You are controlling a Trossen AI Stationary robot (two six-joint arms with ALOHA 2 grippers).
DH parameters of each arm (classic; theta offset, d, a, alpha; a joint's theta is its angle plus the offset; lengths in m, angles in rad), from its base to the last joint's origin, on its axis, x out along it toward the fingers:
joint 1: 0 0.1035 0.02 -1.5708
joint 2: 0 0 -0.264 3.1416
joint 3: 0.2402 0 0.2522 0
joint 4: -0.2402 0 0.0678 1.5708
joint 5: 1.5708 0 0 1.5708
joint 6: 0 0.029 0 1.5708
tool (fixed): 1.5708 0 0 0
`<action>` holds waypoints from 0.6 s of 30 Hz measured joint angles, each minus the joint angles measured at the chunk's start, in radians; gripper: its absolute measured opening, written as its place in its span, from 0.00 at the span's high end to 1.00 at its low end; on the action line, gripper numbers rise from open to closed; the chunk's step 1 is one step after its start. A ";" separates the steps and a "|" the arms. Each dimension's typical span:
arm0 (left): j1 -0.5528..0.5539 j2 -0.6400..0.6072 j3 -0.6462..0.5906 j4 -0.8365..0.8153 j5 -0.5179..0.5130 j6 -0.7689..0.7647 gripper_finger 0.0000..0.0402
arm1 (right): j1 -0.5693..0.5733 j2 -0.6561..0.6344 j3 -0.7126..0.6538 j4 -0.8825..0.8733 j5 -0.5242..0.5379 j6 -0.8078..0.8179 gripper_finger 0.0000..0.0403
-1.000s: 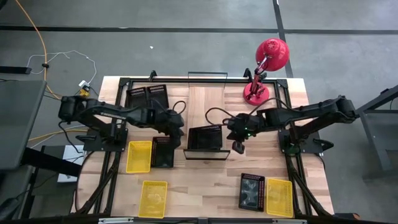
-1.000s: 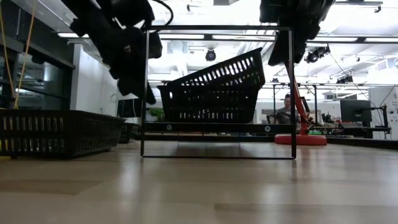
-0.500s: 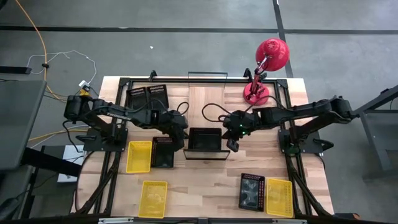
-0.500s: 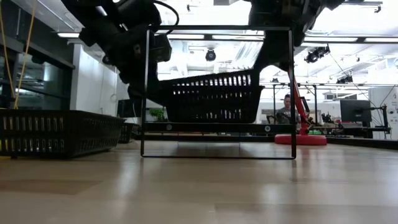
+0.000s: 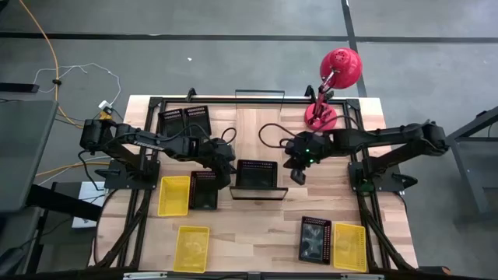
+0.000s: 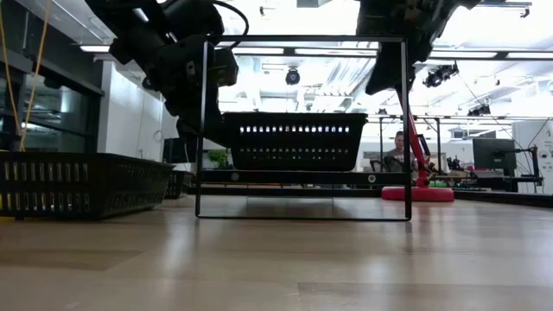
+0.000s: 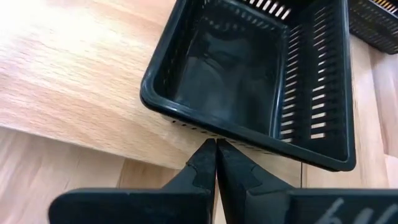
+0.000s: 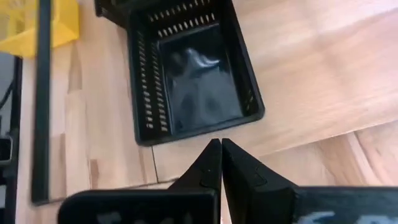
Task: Stack baskets on shelf by color
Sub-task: Stack the black bin on top of the black bin on the shelf
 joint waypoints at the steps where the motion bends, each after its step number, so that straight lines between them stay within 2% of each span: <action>1: 0.000 0.000 0.000 -0.004 0.002 -0.001 1.00 | -0.001 -0.009 0.000 -0.001 0.001 -0.005 1.00; 7: -0.008 -0.001 0.000 -0.001 0.063 -0.036 1.00 | -0.005 -0.060 0.000 -0.054 0.061 -0.021 1.00; 18: -0.002 -0.035 0.002 -0.064 0.068 -0.040 1.00 | -0.008 -0.109 0.000 -0.106 0.070 -0.052 1.00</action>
